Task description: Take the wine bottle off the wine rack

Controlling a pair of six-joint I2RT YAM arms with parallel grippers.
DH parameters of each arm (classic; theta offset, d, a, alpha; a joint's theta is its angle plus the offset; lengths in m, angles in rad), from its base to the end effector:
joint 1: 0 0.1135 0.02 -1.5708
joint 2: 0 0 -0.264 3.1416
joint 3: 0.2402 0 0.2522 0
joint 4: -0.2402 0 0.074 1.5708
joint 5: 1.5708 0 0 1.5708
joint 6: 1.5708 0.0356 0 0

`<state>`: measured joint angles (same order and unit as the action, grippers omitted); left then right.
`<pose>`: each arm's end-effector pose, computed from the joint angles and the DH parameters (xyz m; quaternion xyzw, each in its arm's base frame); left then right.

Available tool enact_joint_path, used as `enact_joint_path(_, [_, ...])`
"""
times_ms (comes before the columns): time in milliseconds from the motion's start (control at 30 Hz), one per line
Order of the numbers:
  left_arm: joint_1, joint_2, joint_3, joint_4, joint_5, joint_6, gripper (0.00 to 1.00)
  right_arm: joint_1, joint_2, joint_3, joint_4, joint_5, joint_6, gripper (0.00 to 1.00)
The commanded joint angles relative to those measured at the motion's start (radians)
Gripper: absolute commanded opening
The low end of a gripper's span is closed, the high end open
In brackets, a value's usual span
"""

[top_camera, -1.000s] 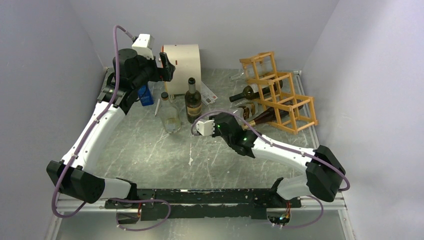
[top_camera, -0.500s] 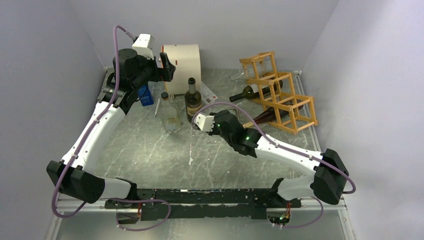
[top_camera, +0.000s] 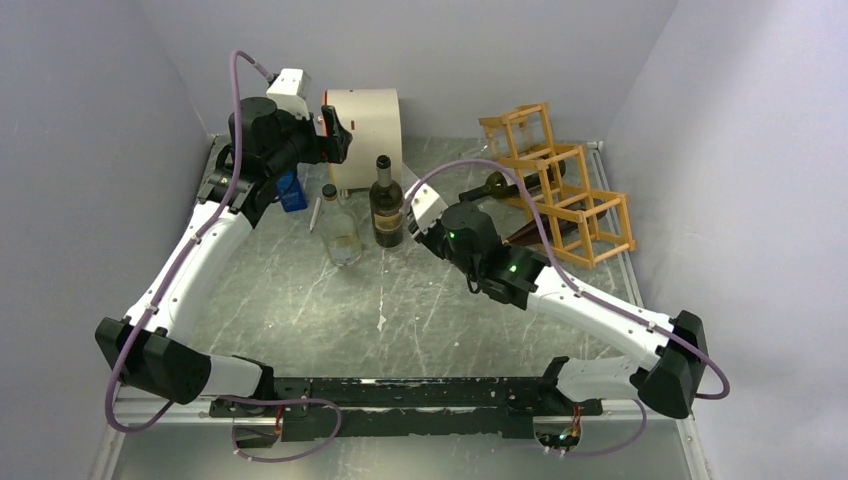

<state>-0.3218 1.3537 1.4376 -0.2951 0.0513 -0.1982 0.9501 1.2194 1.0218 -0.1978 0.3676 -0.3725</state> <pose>0.2929 -0.0996 0.4287 0.0641 0.7750 -0.1808 0.6022 0.1733 0.2204 0.3308 -0.4225 0.7080 0.0094 0.5659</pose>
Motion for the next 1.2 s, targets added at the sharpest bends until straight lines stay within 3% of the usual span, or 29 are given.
enact_joint_path(0, [-0.003,-0.002,-0.008,0.035,-0.018,0.004,0.95,0.003,-0.007,0.115,0.101,-0.060,0.204,0.00])
enact_joint_path(367, [0.001,-0.020,-0.018,0.037,-0.068,0.015,0.95,0.049,0.102,0.159,0.292,-0.206,0.355,0.00])
enact_joint_path(700, [0.007,-0.018,-0.017,0.037,-0.073,0.017,0.94,0.125,0.304,0.310,0.324,-0.073,0.322,0.00])
enact_joint_path(1167, [0.009,-0.015,-0.017,0.037,-0.064,0.016,0.94,0.124,0.416,0.370,0.331,0.013,0.324,0.00])
